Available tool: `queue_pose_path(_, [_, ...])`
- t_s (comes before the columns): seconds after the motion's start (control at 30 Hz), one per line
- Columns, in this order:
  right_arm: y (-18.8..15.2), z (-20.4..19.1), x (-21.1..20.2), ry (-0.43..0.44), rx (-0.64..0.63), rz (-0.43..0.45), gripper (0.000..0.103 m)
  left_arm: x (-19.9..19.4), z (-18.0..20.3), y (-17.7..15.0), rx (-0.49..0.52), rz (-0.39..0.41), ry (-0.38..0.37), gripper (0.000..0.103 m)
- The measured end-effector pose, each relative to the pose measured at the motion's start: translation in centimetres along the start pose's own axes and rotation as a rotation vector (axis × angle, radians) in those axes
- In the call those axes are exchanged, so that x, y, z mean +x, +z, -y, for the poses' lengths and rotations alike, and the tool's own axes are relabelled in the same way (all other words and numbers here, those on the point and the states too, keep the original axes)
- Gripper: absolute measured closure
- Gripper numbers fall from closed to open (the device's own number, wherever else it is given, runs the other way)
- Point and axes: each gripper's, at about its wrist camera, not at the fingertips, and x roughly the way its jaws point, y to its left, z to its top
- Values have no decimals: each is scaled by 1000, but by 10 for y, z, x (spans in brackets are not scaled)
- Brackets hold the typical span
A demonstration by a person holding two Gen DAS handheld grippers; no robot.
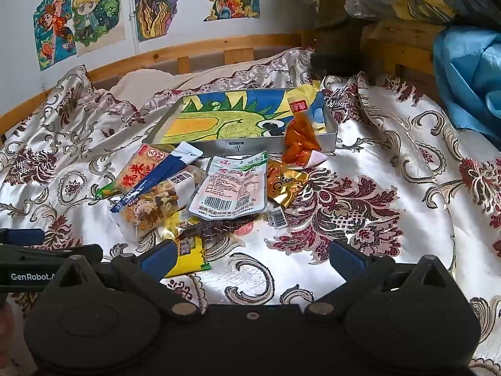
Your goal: Organize snacks
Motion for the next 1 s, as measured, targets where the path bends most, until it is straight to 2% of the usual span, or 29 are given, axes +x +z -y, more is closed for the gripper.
queue_pose_path(1.0, [0, 0, 0, -4, 3, 5, 1, 1, 0, 0, -4, -4, -2, 0])
